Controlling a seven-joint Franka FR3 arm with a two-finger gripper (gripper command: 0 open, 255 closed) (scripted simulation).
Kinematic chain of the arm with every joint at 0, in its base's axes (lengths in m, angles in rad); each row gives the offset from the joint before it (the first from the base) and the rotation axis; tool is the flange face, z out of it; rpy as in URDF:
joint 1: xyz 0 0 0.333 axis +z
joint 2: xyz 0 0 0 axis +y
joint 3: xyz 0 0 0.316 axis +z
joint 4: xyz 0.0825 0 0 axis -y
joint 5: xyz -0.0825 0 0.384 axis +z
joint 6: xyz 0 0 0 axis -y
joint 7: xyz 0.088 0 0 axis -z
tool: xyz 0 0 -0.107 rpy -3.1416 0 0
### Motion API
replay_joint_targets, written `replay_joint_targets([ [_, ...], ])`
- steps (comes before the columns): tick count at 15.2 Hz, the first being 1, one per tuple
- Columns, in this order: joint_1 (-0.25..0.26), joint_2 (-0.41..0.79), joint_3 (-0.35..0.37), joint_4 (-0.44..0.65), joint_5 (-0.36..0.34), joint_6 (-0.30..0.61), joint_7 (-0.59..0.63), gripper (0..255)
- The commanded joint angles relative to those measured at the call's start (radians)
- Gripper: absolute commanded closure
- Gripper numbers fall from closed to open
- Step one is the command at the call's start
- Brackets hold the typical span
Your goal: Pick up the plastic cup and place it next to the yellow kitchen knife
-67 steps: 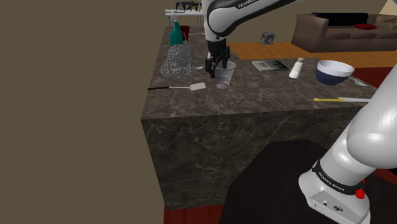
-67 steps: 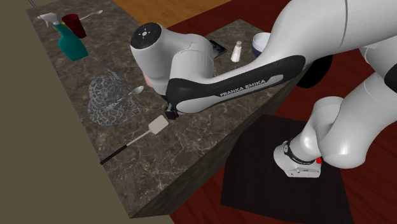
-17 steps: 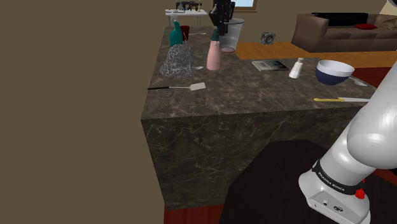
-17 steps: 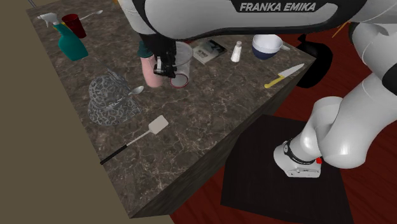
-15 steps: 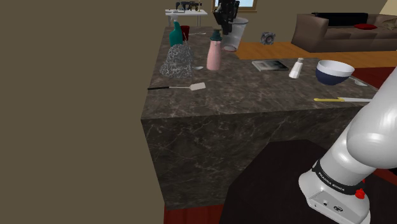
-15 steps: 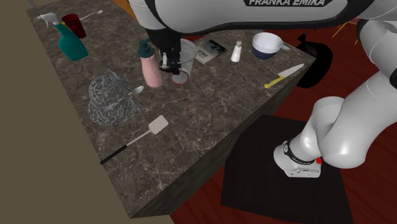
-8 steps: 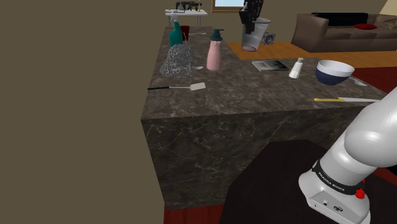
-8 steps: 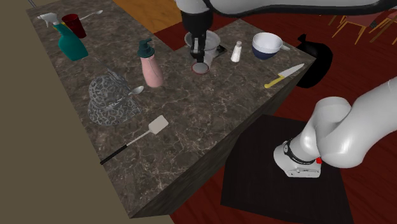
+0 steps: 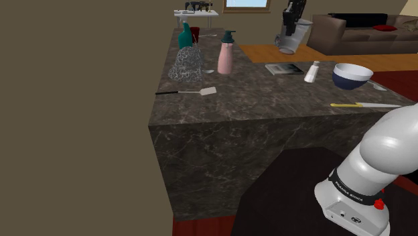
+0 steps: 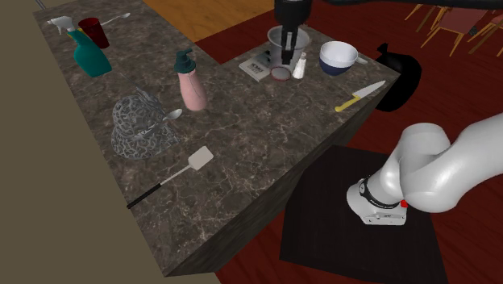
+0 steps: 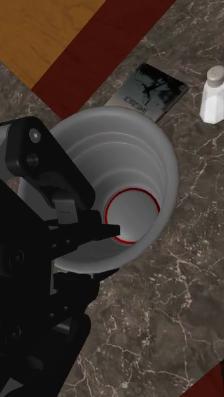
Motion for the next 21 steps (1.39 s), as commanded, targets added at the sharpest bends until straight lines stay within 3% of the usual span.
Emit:
replay_joint_targets([
  [1, -0.015, -0.035, -0.029, -0.036, -0.012, 0.011, -0.041, 255],
  [9, -0.077, -0.153, -0.155, -0.128, -0.077, 0.028, -0.212, 255],
  [17, -0.136, -0.210, -0.298, -0.149, -0.149, 0.047, -0.394, 255],
  [21, -0.143, -0.223, -0.314, -0.196, -0.161, 0.085, -0.399, 255],
])
